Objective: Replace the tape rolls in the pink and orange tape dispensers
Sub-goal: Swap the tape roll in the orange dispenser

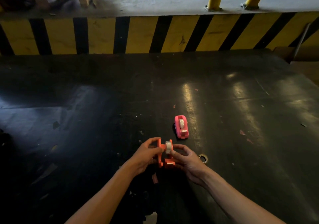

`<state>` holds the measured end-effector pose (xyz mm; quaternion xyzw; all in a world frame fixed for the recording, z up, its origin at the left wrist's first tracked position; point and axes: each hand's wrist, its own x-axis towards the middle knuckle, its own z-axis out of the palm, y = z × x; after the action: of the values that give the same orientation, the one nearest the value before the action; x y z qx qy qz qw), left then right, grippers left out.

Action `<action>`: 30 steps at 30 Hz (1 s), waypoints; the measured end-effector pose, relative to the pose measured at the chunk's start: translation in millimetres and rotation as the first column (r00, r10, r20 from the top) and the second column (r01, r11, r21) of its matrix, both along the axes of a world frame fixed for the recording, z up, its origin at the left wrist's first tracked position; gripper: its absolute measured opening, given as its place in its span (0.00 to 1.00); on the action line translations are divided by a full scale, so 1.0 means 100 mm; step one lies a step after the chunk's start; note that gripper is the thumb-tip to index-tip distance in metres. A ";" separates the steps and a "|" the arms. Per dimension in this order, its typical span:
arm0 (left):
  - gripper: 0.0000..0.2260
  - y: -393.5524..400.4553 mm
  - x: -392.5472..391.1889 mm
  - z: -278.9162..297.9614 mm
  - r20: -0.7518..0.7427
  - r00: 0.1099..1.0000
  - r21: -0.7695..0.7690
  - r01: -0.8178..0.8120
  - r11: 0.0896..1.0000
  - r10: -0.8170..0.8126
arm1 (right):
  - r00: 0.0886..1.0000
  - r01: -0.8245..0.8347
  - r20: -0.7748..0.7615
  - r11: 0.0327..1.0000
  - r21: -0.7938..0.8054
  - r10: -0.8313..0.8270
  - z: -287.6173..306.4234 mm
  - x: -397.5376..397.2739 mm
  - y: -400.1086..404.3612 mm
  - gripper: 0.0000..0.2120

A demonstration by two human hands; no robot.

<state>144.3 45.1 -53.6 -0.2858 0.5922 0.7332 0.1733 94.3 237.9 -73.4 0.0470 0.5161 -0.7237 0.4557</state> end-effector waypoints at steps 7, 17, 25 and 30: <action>0.23 -0.02 0.01 0.00 -0.022 0.999 0.028 0.029 0.999 -0.028 | 1.000 0.000 -0.022 1.000 0.019 0.000 0.00 0.00 0.01 0.28; 0.22 -0.06 0.00 0.02 0.016 0.998 0.080 0.051 0.995 -0.052 | 0.999 -0.025 -0.046 1.000 0.006 0.025 -0.03 -0.03 -0.01 0.30; 0.19 -0.04 0.00 -0.03 0.055 0.998 0.125 -0.015 0.992 0.008 | 0.998 -0.028 -0.056 1.000 -0.008 0.027 -0.03 -0.02 -0.02 0.26; 0.15 -0.02 0.02 -0.06 0.038 0.996 0.153 -0.083 0.985 0.078 | 0.995 -0.033 -0.099 0.999 0.003 0.033 -0.07 0.00 -0.04 0.24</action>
<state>146.3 43.5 -59.6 -0.3067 0.5188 0.7787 0.1747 94.4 233.6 -80.5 0.0029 0.5394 -0.7171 0.4413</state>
